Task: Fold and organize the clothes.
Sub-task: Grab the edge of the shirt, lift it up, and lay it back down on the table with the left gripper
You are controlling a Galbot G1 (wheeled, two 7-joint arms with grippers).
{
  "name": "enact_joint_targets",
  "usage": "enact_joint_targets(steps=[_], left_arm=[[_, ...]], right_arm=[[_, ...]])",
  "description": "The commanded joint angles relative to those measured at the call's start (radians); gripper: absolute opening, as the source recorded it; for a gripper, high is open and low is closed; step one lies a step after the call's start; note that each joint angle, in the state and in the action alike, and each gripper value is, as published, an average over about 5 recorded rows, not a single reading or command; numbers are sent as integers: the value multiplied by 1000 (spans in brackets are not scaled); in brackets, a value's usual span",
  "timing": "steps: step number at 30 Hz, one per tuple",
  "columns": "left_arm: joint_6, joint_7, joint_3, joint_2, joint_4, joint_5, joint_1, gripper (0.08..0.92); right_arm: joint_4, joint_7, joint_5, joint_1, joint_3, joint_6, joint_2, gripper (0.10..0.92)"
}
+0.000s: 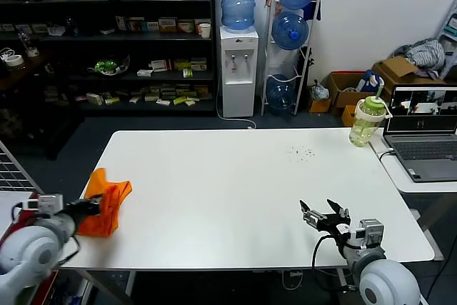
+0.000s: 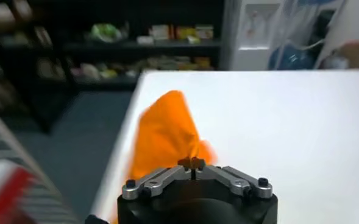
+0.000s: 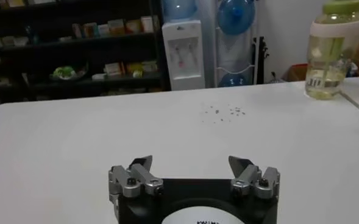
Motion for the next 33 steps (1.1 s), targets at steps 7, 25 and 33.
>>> enact_joint_targets(steps=[7,25,33], left_arm=[[48,-374,697,-604,85,-335,-703,90],[32,-386,740,-730,199,-220,-706,90],[27,-396,745,-764,216,-208,-711,90]], right_arm=[[31,13,-6,-145,135,-11,42,823],[8,13,13,-104,114,-13,25,823],[5,14,16,-92,104,-15,22,823]])
